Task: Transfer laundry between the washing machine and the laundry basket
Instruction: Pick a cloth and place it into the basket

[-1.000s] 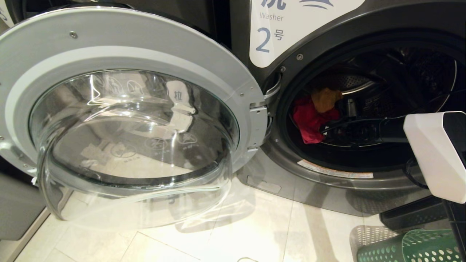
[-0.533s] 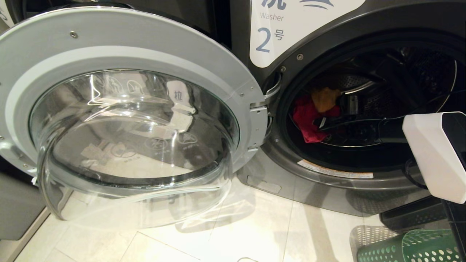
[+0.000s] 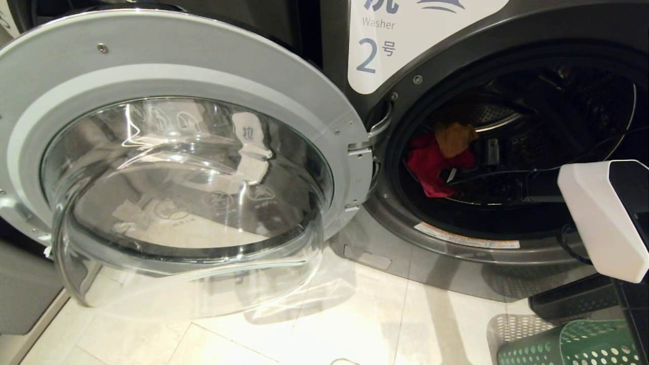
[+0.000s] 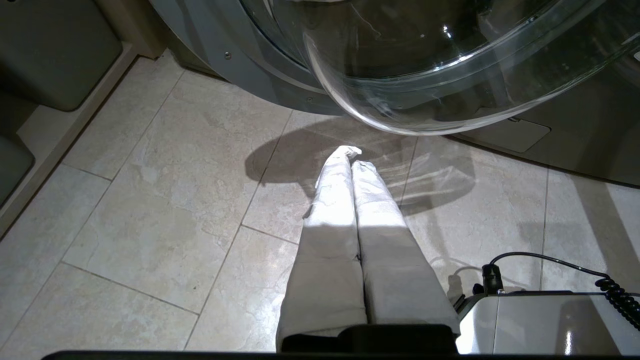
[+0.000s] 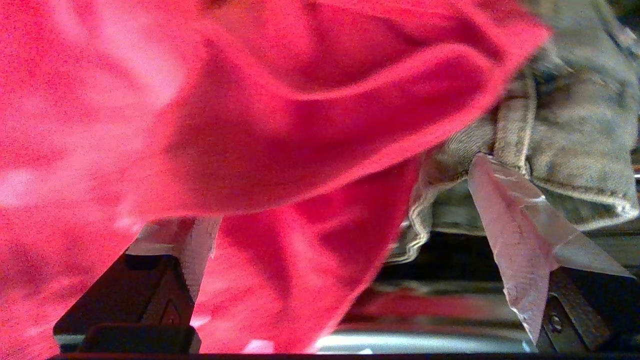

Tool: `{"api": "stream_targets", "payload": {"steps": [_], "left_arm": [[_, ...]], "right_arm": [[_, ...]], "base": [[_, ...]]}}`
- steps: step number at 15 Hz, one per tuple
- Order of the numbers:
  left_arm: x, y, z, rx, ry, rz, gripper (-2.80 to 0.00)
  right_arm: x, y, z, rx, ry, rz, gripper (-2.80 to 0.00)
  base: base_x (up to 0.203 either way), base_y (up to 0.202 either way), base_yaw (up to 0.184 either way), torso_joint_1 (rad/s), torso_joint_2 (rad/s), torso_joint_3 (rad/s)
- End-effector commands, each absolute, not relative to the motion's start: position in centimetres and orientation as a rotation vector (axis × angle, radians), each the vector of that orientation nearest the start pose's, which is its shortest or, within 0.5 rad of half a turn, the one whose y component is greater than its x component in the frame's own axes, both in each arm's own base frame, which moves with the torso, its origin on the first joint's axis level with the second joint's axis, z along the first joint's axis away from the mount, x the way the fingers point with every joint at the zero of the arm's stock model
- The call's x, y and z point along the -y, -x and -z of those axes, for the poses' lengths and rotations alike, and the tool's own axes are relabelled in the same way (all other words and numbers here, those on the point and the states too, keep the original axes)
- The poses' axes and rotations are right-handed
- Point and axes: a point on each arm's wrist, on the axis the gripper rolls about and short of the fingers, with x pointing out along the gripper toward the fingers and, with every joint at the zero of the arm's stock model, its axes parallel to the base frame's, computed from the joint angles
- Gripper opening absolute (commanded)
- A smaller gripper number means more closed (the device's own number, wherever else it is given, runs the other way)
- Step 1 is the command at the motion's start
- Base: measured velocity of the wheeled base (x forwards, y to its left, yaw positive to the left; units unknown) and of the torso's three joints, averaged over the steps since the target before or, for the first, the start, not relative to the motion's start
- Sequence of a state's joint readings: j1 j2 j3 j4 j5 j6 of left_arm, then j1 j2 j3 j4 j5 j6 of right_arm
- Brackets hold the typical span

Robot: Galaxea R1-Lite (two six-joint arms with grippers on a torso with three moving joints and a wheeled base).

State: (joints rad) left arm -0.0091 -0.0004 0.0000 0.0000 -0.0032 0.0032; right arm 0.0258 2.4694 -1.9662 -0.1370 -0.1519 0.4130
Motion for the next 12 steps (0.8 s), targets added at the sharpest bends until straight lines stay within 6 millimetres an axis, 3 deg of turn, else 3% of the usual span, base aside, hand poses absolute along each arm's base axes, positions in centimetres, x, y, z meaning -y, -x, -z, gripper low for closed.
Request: {"api": "stream_targets", "payload": {"steps": [1,2,3,12], "left_arm": [[-0.01,2.28,-7.55,0.0,-0.003,0.012,-2.8],[-0.01,2.28,-7.55,0.0,-0.003,0.012,-2.8],[-0.01,2.28,-7.55,0.0,-0.003,0.012,-2.8],[-0.01,2.28,-7.55,0.0,-0.003,0.012,-2.8]], "right_arm": [[-0.54,-52.15,-12.63,-0.335,-0.394,0.213,0.0],[-0.54,-52.16,-12.66,-0.332,-0.399,0.213,0.0],[-0.54,-52.2,-12.74,-0.323,-0.4,0.211,-2.8],[-0.68,-52.25,-12.72,-0.324,-0.408,0.181,-2.8]], "base": [[0.0,0.0,0.0,0.0,0.0,0.0],[0.0,0.0,0.0,0.0,0.0,0.0],[0.0,0.0,0.0,0.0,0.0,0.0],[0.0,0.0,0.0,0.0,0.0,0.0]]}}
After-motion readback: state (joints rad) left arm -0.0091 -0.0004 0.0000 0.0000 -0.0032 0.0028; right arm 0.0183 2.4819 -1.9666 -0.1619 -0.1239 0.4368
